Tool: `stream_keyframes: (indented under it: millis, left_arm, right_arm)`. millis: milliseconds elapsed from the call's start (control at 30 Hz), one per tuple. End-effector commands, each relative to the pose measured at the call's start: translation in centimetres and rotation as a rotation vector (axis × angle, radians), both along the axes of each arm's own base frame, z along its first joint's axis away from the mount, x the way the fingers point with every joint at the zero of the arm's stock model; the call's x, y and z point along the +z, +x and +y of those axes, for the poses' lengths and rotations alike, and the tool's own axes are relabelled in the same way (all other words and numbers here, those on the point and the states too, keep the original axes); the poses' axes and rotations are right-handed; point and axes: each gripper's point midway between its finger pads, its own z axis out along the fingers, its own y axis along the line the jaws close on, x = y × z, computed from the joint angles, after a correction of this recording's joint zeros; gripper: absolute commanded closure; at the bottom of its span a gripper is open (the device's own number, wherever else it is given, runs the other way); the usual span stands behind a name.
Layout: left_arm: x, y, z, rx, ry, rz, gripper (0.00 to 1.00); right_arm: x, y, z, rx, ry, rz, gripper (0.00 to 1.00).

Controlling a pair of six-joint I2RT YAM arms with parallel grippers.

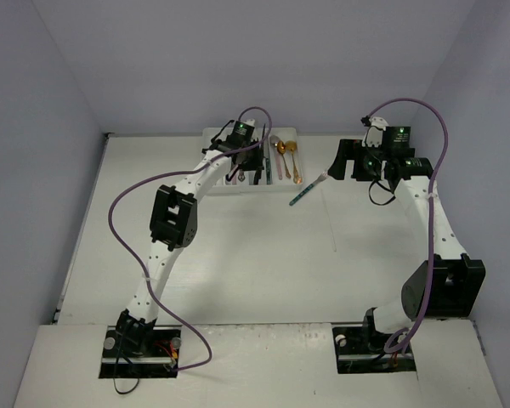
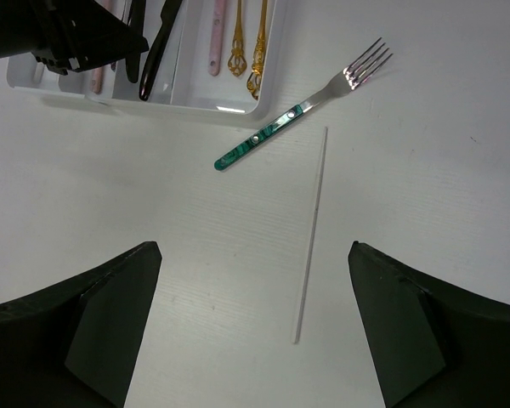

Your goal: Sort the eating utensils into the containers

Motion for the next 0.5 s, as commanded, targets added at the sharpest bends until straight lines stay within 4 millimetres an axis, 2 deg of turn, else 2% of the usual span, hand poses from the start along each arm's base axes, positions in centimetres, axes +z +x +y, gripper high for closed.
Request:
stream_keyframes:
  millis: [0, 133, 233, 367, 467]
  left_arm:
    - [5.8, 2.6, -0.3, 0.034, -0.069, -0.157, 1.00]
    - [5.1, 2.8, -0.3, 0.042, -0.064, -0.154, 0.95]
    - [5.2, 3.0, -0.3, 0.037, -0.062, -0.164, 0.82]
    - [6.6, 3.1, -0.3, 0.025, -0.067, -0.196, 0.58]
    - [8.8, 3.3, -0.1, 0.013, -0.066, -0.248, 0.50]
  right_arm:
    - [2.5, 0.4, -0.2, -0.009, -0.009, -0.097, 0.09]
    - [2.4, 0.3, -0.1, -0.007, -0.007, -0.093, 0.09]
    - [2.4, 0.3, -0.1, -0.005, -0.008, -0.093, 0.09]
    - [2.4, 0.3, -0.1, -0.005, -0.007, -0.093, 0.09]
    - [2.3, 0.2, -0.1, -0.004, -0.007, -0.092, 0.09]
